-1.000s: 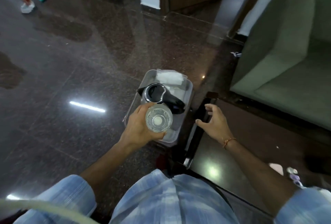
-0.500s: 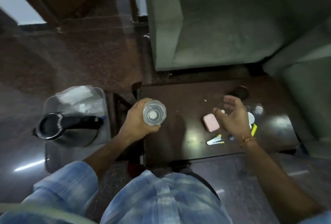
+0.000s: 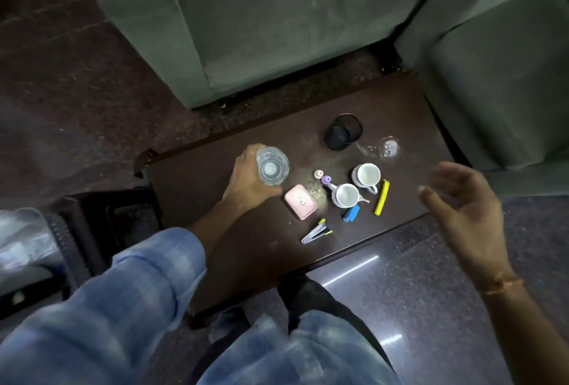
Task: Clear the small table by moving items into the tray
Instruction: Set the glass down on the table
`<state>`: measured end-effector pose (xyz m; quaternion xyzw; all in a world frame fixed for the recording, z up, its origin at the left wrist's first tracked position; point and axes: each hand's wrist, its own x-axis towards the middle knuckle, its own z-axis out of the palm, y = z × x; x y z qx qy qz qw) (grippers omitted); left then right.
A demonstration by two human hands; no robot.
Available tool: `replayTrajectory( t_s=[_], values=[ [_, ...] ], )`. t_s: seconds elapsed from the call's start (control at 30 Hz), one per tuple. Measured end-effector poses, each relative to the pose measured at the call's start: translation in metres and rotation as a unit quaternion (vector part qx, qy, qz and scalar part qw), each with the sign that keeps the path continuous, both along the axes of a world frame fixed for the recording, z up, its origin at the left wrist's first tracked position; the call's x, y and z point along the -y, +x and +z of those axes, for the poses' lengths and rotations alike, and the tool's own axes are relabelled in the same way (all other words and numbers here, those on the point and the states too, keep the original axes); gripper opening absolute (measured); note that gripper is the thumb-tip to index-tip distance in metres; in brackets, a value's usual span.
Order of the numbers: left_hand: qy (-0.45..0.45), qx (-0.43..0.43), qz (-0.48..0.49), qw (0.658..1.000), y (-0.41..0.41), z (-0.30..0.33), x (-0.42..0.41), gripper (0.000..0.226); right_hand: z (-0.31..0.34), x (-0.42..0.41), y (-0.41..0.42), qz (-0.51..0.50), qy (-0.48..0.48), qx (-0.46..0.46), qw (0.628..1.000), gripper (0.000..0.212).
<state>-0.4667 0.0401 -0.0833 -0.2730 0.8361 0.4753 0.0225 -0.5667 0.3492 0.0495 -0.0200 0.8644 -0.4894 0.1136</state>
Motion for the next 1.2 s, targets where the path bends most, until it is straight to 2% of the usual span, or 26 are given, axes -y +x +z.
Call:
replayTrajectory(
  t_s=[0.27, 0.67, 0.93, 1.0, 1.13, 1.2],
  values=[
    [-0.009, 0.047, -0.021, 0.999, -0.068, -0.064, -0.006, 0.088, 0.0, -0.046, -0.013, -0.046, -0.01, 0.033, 0.998, 0.041],
    [-0.018, 0.086, -0.026, 0.996, -0.1, -0.115, -0.014, 0.091, -0.021, -0.081, -0.011, -0.108, -0.007, 0.052, 0.993, 0.04],
    [-0.02, 0.1, -0.027, 0.994, -0.109, -0.115, -0.018, 0.087, -0.008, -0.06, -0.01, -0.059, -0.035, 0.098, 0.993, 0.046],
    [-0.026, 0.103, -0.029, 0.994, -0.109, -0.112, -0.019, 0.092, -0.007, -0.051, -0.012, -0.04, -0.036, 0.097, 0.994, 0.047],
    [-0.061, 0.098, -0.079, 0.99, -0.108, -0.102, -0.026, 0.12, -0.008, -0.039, -0.017, -0.022, -0.041, 0.101, 0.994, 0.044],
    [-0.077, 0.08, -0.099, 0.989, -0.11, -0.094, -0.032, 0.125, -0.008, -0.036, -0.018, -0.015, -0.037, 0.101, 0.994, 0.045]
  ],
)
